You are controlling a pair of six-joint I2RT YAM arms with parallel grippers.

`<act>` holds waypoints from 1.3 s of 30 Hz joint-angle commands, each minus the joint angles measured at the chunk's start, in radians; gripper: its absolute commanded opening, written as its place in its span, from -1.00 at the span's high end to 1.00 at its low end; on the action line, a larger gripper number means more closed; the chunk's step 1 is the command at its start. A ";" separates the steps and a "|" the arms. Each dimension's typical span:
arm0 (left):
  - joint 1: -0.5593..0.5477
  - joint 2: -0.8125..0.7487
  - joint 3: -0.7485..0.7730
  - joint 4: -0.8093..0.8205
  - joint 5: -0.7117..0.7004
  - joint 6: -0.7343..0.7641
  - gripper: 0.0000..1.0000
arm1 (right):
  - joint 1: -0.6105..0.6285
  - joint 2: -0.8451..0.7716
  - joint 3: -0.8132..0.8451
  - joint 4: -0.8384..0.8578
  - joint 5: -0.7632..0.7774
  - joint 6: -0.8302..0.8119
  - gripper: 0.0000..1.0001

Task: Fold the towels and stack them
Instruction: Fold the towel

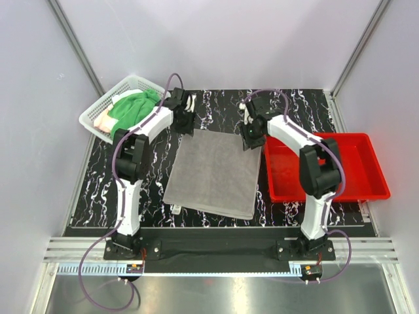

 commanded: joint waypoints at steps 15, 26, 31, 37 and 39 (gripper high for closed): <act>0.147 0.034 -0.014 -0.063 -0.079 -0.144 0.10 | -0.010 0.351 0.326 0.044 -0.235 -0.185 0.05; 0.147 -0.066 0.003 0.026 -0.007 -0.032 0.04 | -0.010 0.577 0.636 -0.074 -0.329 -0.231 0.05; 0.149 -0.017 0.083 0.040 0.047 0.081 0.00 | -0.010 0.554 0.722 -0.151 -0.419 -0.281 -0.05; 0.149 0.109 0.214 -0.040 0.065 0.166 0.00 | -0.069 0.436 0.768 -0.188 -0.441 -0.309 -0.15; 0.147 0.129 0.236 -0.038 0.066 0.183 -0.01 | -0.103 0.423 0.785 -0.206 -0.435 -0.321 -0.14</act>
